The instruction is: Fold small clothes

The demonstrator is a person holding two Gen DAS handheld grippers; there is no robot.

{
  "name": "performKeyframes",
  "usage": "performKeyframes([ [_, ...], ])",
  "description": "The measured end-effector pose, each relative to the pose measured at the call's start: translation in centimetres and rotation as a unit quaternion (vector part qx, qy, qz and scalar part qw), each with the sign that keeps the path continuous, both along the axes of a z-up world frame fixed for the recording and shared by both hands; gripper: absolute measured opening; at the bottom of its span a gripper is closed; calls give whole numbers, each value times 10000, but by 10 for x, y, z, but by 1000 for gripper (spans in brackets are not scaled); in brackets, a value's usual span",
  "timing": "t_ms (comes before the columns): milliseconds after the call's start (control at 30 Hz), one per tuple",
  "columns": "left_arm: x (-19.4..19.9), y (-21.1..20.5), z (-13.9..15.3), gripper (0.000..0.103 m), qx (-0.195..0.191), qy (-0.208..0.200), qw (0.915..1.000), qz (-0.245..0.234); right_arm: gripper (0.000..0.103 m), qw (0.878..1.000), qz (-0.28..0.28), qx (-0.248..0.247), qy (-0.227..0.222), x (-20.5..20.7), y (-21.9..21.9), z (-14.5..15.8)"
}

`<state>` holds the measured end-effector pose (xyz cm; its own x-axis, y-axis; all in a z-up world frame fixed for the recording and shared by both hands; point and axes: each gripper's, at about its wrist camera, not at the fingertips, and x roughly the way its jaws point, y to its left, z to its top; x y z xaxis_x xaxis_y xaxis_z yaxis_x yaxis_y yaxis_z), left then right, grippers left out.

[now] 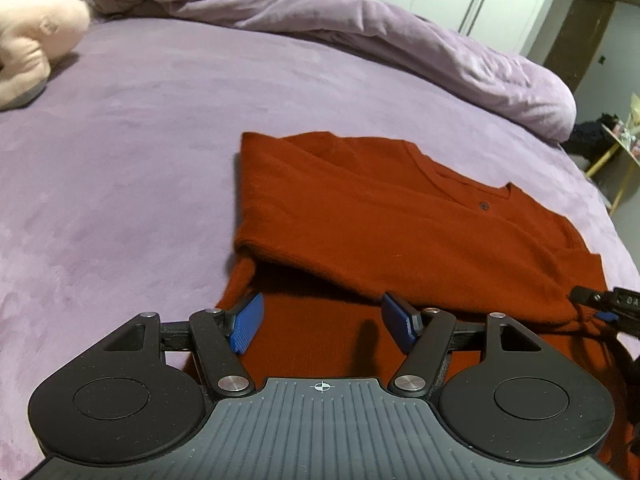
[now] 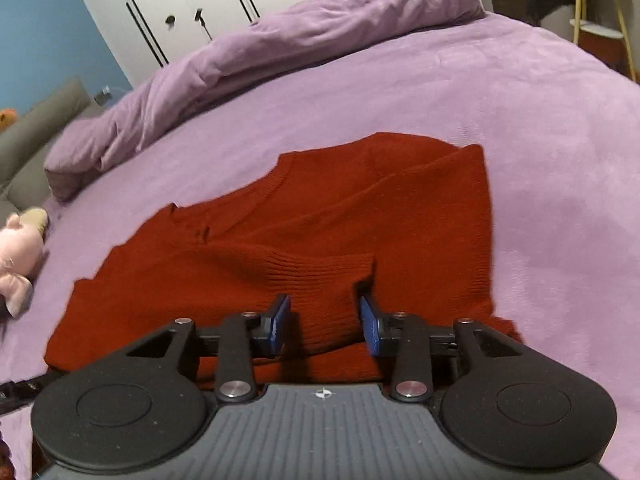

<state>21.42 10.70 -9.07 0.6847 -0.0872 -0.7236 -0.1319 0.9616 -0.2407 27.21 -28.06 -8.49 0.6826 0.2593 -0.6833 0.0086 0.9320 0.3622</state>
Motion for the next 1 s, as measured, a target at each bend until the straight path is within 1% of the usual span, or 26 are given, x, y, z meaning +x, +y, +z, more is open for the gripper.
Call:
performKeyframes([
  [33, 1, -3, 1, 71, 56, -15, 10000, -43, 38, 9999, 92, -77, 2, 2, 5, 0],
  [100, 3, -9, 4, 72, 225, -59, 9997, -87, 13, 9988, 318, -386, 3, 10, 17, 3],
  [133, 4, -11, 5, 72, 309, -82, 9994, -101, 5, 9971, 444, -616, -65, 12, 24, 7],
  [167, 5, -13, 7, 72, 382, -107, 9991, -130, 5, 9945, 513, -884, -235, 12, 29, 14],
  [200, 5, -14, 8, 72, 448, -144, 9988, -161, 5, 9897, 563, -1202, -528, 8, 34, 24],
  [267, 7, -15, 9, 72, 541, -179, 9982, -210, 5, 9779, 530, -1743, -1029, 3, 36, 40],
  [300, 8, -16, 10, 72, 586, -180, 9978, -231, 5, 9724, 433, -1970, -1172, 2, 35, 45],
  [333, 8, -17, 10, 72, 612, -180, 9977, -248, 5, 9693, 327, -2125, -1195, 5, 33, 46],
  [400, 9, -17, 10, 72, 634, -179, 9974, -278, 5, 9608, 183, -2548, -1080, 11, 27, 41],
  [500, 12, -17, 12, 72, 705, -157, 9970, -283, 5, 9589, 231, -2699, -847, 18, 18, 27],
  [600, 13, -15, 14, 72, 722, -183, 9968, -274, 5, 9521, 201, -2958, -748, 22, 14, 16],
  [633, 13, -15, 15, 72, 732, -219, 9967, -257, 5, 9503, 115, -3039, -672, 26, 14, 14],
  [667, 13, -15, 16, 72, 733, -270, 9967, -243, 6, 9471, -90, -3160, -559, 30, 16, 11],
  [700, 15, -16, 17, 72, 723, -325, 9966, -219, 6, 9358, -508, -3462, -428, 31, 18, 9],
  [733, 18, -17, 17, 72, 702, -356, 9967, -192, 12, 9257, -903, -3654, -368, 32, 22, 10],
  [767, 21, -19, 18, 72, 665, -350, 9970, -172, 13, 9301, -1080, -3479, -462, 29, 27, 14],
  [800, 27, -23, 18, 72, 608, -331, 9975, -164, 13, 9499, -906, -2902, -722, 22, 35, 20],
  [833, 32, -26, 18, 73, 543, -349, 9978, -178, 21, 9651, -601, -2377, -923, 17, 43, 24],
  [867, 37, -30, 17, 74, 489, -402, 9978, -203, 26, 9754, -257, -1898, -1088, 14, 55, 25],
  [900, 43, -35, 14, 74, 506, -441, 9976, -187, 27, 9814, 70, -1508, -1189, 12, 69, 24],
  [933, 49, -40, 12, 74, 564, -462, 9972, -156, 27, 9847, 381, -1184, -1220, 13, 81, 22],
  [1000, 59, -49, 4, 74, 685, -532, 9961, -175, 27, 9879, 800, -666, -1154, 18, 101, 13],
])
